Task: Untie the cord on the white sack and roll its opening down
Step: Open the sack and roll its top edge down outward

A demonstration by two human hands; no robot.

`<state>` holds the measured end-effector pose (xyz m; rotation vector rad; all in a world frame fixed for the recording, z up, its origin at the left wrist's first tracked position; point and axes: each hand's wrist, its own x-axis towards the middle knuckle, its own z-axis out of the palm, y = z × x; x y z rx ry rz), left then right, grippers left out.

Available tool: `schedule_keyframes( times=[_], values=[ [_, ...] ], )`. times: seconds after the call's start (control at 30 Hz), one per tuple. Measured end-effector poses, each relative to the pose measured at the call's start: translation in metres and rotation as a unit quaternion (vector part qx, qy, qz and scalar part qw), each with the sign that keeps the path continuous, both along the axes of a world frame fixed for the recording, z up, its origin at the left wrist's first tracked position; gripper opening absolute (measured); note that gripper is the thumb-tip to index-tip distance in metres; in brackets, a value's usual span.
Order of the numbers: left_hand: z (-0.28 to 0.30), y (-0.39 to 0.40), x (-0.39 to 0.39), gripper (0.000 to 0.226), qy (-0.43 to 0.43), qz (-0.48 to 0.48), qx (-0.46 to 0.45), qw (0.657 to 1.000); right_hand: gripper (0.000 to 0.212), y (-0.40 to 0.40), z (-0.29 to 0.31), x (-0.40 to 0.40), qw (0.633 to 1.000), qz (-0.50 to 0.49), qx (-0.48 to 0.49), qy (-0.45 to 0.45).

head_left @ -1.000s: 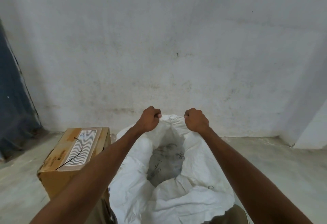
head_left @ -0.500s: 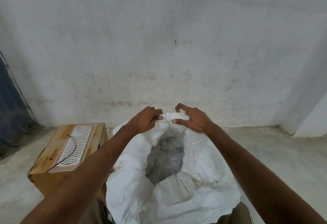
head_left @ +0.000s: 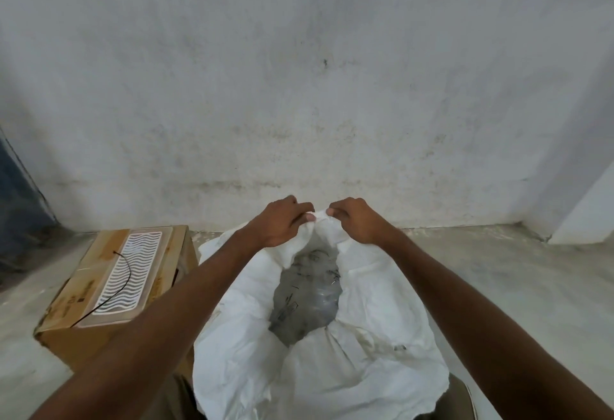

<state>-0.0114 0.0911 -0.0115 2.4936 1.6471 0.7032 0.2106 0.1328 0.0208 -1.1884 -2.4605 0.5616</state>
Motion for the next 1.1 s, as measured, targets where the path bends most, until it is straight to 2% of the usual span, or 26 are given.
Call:
schedule_keyframes(
  times=[0.07,0.13,0.23,0.3,0.37,0.43,0.5,0.6,0.7,0.8,0.87,0.93,0.97,1.03,1.1],
  values=[
    [-0.004,0.007,0.005,0.032,-0.060,0.005,-0.013,0.998,0.047,0.000,-0.001,0.000,0.998,-0.011,-0.042,0.040],
    [-0.004,0.011,0.012,0.039,-0.102,0.056,-0.058,0.992,0.040,-0.001,-0.003,0.003,0.998,-0.036,-0.016,0.045],
    [-0.002,0.018,0.009,0.042,-0.167,0.149,-0.169,0.960,0.036,-0.007,-0.013,0.013,0.989,-0.103,0.079,-0.070],
    [0.001,0.018,0.007,0.043,-0.190,0.156,-0.193,0.950,0.034,-0.007,-0.023,0.019,0.984,-0.132,0.097,-0.075],
    [0.002,0.015,0.014,0.039,-0.163,0.120,-0.144,0.969,0.036,-0.004,-0.027,0.023,0.989,-0.133,0.058,-0.015],
    [0.003,0.009,0.026,0.044,-0.082,0.046,-0.072,0.993,0.039,-0.003,-0.022,0.024,0.991,-0.125,0.004,0.040],
    [0.003,0.006,0.042,0.045,-0.023,-0.016,-0.080,0.996,0.044,-0.008,-0.013,0.025,0.987,-0.120,-0.057,0.095],
    [0.003,0.003,0.061,0.040,-0.093,-0.006,-0.147,0.985,0.046,-0.014,-0.005,0.031,0.969,-0.129,-0.136,0.163],
    [0.005,0.010,0.067,0.037,-0.096,0.081,-0.154,0.980,0.048,-0.018,-0.012,0.042,0.977,-0.146,-0.116,0.104],
    [0.004,0.021,0.069,0.035,-0.112,0.126,-0.227,0.959,0.048,-0.026,-0.027,0.054,0.977,-0.179,-0.109,0.045],
    [0.003,0.021,0.074,0.033,-0.067,0.085,-0.245,0.964,0.049,-0.030,-0.031,0.060,0.971,-0.198,-0.117,0.066],
    [0.004,0.014,0.081,0.040,0.000,0.044,-0.220,0.974,0.045,-0.028,-0.030,0.067,0.961,-0.217,-0.138,0.100],
    [0.006,0.011,0.086,0.042,0.007,0.018,-0.202,0.979,0.041,-0.028,-0.026,0.070,0.958,-0.217,-0.153,0.109],
    [0.004,0.007,0.094,0.035,-0.023,-0.037,-0.168,0.985,0.033,-0.028,-0.017,0.072,0.959,-0.197,-0.176,0.098],
    [0.002,0.008,0.100,0.028,-0.054,-0.058,-0.145,0.986,0.039,-0.031,-0.012,0.072,0.960,-0.181,-0.185,0.110]
  ],
)
